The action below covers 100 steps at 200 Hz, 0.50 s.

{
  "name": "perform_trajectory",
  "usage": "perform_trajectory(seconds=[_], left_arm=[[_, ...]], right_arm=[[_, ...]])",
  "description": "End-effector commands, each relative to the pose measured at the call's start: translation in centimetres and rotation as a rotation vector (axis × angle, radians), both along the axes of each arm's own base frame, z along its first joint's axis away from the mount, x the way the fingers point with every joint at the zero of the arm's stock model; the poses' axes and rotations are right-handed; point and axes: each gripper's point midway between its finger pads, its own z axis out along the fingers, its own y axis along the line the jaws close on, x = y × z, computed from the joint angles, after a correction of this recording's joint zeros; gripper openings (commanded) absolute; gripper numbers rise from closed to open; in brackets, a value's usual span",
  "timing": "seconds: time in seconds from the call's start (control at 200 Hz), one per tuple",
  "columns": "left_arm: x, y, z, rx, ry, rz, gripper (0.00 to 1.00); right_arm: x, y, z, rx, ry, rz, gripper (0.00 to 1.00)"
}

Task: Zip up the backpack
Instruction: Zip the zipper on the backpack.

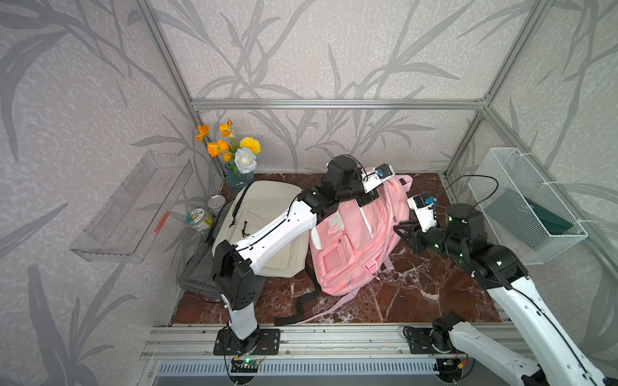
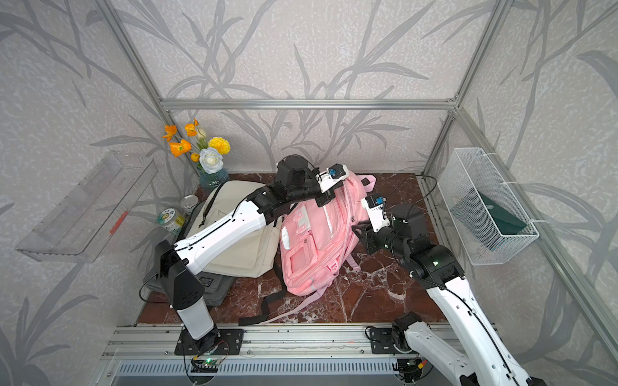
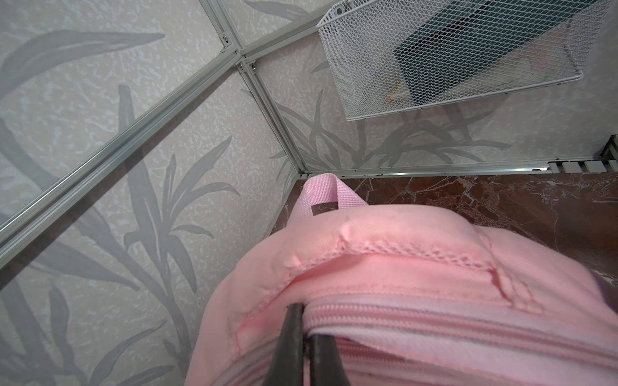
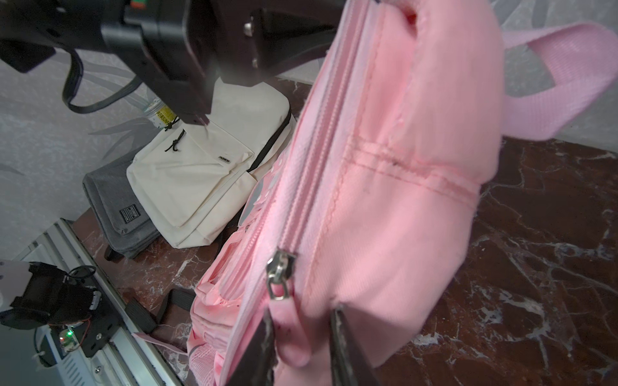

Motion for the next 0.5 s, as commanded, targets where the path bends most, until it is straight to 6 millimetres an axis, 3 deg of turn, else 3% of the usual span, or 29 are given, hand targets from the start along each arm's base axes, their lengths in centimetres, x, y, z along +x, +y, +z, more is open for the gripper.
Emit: perform_trajectory(seconds=[0.0, 0.16, 0.495], left_arm=[[-1.5, -0.1, 4.9, -0.087, -0.088, -0.039, 0.00], [0.3, 0.0, 4.4, -0.064, -0.091, 0.044, 0.00], [8.4, 1.4, 4.4, -0.010, -0.124, 0.385, 0.00]], right_arm=[[0.4, 0.3, 0.2, 0.012, -0.014, -0.002, 0.16], [0.0, 0.6, 0.3, 0.018, -0.002, 0.012, 0.06], [-1.2, 0.0, -2.5, -0.015, 0.085, -0.033, 0.00]])
